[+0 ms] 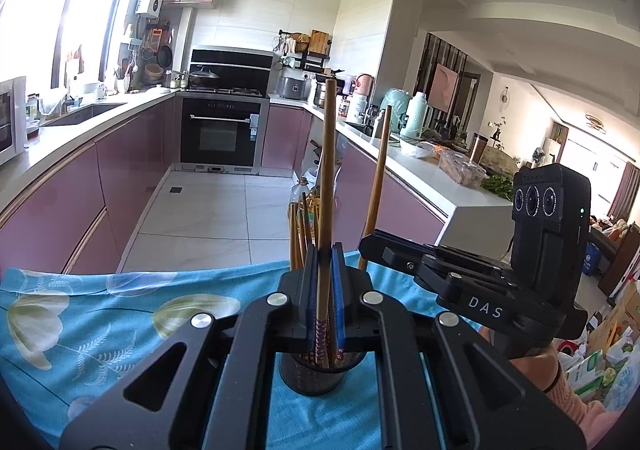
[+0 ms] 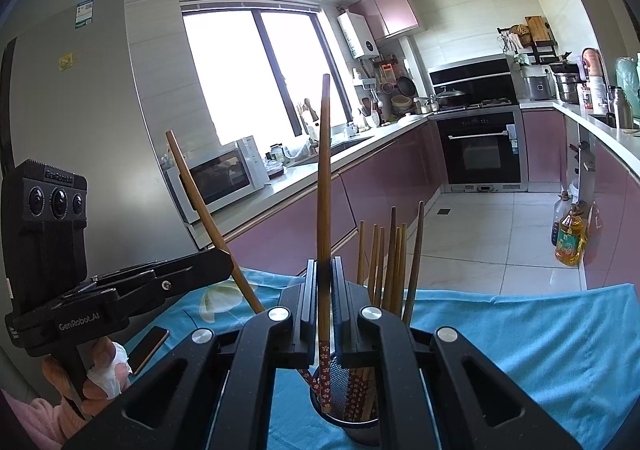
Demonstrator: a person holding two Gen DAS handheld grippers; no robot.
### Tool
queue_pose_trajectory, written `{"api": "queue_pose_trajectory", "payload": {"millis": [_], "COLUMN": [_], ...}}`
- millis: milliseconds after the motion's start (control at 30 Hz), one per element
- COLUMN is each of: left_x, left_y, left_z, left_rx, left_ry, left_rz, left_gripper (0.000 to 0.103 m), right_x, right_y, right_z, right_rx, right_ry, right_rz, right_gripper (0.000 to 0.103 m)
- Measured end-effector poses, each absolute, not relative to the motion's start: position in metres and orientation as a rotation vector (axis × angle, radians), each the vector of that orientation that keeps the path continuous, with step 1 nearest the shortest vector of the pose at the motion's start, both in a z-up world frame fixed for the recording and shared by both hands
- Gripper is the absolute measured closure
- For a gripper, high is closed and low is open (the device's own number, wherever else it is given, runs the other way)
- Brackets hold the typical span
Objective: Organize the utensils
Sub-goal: 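Lower the left gripper's chopstick into the mesh cup while the right lowers its own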
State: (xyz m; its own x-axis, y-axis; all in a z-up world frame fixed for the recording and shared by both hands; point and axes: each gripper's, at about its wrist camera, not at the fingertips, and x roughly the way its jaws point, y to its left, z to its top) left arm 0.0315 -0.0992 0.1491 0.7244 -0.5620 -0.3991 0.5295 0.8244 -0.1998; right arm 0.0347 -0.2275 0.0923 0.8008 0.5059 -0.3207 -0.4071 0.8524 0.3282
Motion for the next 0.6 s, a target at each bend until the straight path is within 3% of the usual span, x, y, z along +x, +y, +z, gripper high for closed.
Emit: {"api": "queue_pose_trajectory", "payload": {"millis": [600], "left_x": [0.05], "left_y": [-0.1], "left_z": [0.143], "left_rx": [-0.072], "left_ry": [0.506], "left_rz": [-0.596], "left_gripper": [0.096], "right_x": [0.05], "right_y": [-0.229], "right_z": [0.077], "right_rx": [0.256], "right_ry": [0.448], "right_rz": [0.446], "right_gripper": [0.097]}}
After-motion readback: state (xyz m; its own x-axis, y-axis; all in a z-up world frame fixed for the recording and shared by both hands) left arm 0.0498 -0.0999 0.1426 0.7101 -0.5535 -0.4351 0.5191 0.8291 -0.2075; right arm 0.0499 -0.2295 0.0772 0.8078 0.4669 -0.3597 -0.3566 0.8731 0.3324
